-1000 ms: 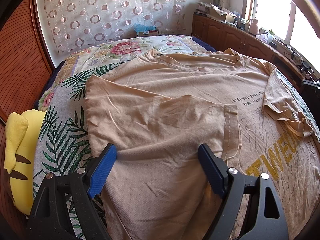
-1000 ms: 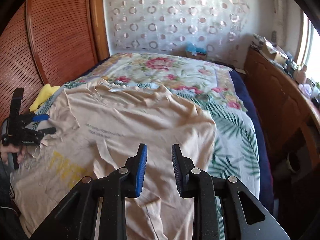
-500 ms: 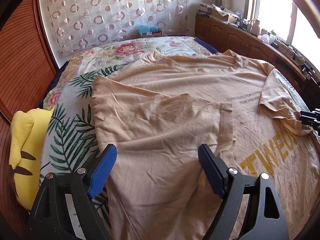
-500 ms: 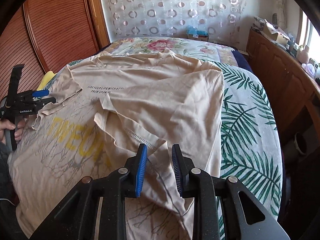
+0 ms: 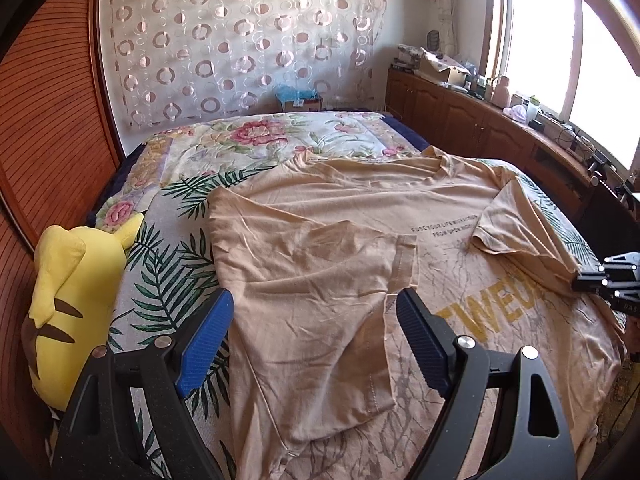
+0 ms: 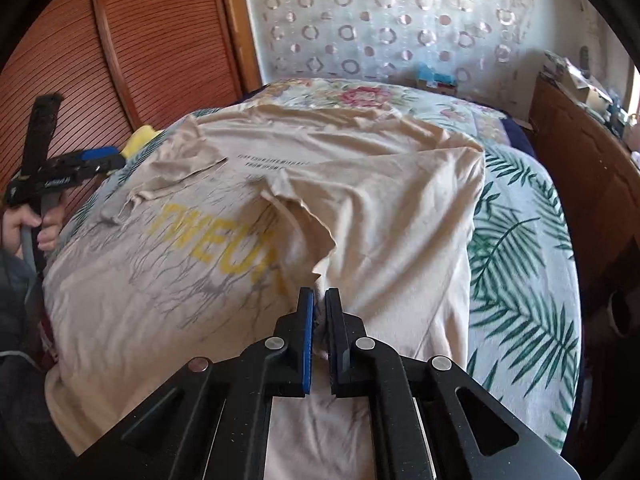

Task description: Fold small clothes

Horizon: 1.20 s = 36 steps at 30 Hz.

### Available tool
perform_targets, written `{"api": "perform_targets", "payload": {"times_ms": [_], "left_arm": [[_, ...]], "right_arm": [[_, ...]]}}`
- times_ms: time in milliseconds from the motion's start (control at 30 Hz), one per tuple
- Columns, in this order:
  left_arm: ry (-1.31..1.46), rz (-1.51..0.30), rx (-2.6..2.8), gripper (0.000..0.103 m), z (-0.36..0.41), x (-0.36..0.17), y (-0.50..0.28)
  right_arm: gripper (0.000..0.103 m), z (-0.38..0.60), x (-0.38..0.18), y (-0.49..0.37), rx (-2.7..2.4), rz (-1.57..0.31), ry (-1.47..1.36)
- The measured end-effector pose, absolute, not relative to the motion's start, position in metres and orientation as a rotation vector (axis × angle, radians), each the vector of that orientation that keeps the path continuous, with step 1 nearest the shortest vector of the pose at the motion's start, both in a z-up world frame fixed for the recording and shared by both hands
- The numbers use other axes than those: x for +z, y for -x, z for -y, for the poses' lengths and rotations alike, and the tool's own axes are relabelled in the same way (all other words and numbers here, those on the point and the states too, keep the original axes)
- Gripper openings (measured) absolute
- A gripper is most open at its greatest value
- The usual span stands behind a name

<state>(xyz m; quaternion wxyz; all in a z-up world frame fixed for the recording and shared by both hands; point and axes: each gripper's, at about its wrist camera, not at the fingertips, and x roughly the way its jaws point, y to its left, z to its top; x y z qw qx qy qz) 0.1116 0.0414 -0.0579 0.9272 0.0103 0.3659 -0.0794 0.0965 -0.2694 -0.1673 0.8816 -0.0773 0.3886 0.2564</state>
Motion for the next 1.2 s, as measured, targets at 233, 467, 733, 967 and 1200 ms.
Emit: {"api": "perform_targets", "payload": {"times_ms": [233, 467, 733, 967, 1200], "left_arm": [[-0.010, -0.740, -0.183, 0.084, -0.035, -0.057, -0.110], [0.001, -0.744, -0.184, 0.084, -0.034, -0.060, -0.106], [0.009, -0.753, -0.177, 0.084, -0.039, -0.064, -0.104], [0.018, -0.754, -0.170, 0.084, -0.043, -0.067, -0.104], [0.019, -0.737, -0.170, 0.084, -0.050, -0.063, -0.111]], "right_arm": [[0.025, 0.266, -0.159, -0.088, 0.516, -0.794, 0.186], [0.025, 0.247, -0.154, -0.103, 0.511, -0.745, 0.170], [0.025, 0.229, -0.174, -0.127, 0.455, -0.811, 0.180], [0.025, 0.206, -0.173, -0.108, 0.603, -0.833, 0.137], [0.025, 0.208, -0.161, -0.103, 0.559, -0.782, 0.156]]}}
